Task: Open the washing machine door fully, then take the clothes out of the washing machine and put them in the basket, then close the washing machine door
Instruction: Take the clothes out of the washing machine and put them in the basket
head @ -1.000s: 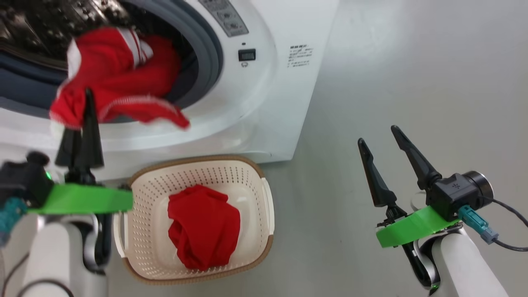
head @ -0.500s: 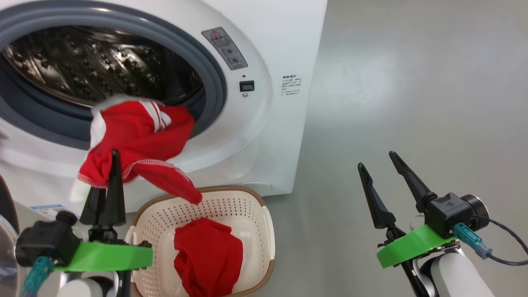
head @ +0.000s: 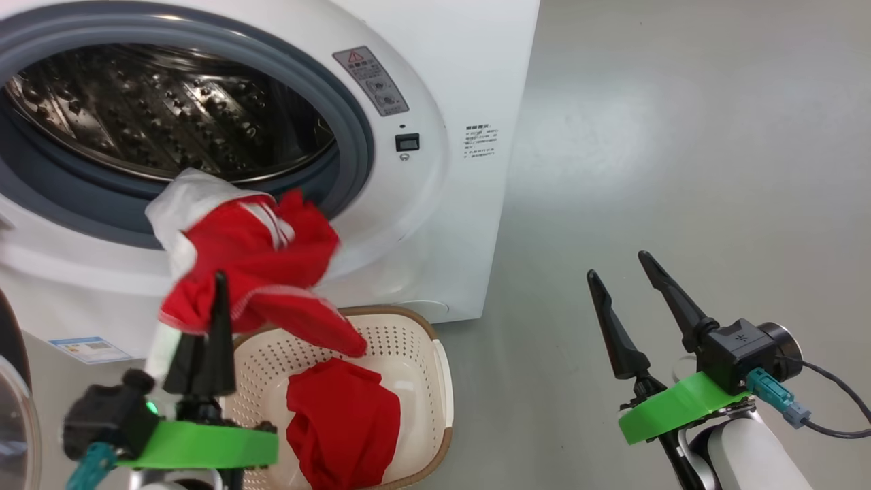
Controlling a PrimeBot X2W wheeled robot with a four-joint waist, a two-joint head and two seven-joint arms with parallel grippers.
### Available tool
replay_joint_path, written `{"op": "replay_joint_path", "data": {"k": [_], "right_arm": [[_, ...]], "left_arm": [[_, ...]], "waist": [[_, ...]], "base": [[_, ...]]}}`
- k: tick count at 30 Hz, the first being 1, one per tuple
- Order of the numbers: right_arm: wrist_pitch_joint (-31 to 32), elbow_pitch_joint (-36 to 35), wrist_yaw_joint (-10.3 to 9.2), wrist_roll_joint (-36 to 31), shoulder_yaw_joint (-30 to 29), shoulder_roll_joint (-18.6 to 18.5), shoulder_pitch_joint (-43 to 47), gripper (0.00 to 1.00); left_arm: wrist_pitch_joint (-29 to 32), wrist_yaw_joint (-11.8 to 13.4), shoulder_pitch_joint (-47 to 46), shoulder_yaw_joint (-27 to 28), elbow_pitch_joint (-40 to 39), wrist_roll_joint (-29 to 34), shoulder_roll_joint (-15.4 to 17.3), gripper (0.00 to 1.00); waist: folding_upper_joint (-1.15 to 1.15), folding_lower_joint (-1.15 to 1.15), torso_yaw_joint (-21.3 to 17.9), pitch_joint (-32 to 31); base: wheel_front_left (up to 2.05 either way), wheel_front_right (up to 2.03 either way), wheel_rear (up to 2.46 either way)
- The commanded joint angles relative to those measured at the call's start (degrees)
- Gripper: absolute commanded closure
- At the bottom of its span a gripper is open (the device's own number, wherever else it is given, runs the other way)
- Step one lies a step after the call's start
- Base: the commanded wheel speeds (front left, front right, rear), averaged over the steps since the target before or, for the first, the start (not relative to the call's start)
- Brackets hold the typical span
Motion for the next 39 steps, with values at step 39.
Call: {"op": "replay_joint_path", "data": {"k": [39], "right_arm": [[-0.4, -1.8, 0.20, 2.4, 3.5, 0.1, -7.3, 0.00]], "left_arm": [[0.2, -1.6, -28.7, -5.1, 64.5, -11.6, 1.0, 1.00]], "waist": [[0.00, 0.00, -5.7, 18.1]], "base": [[0.00, 0.00, 0.00]]}}
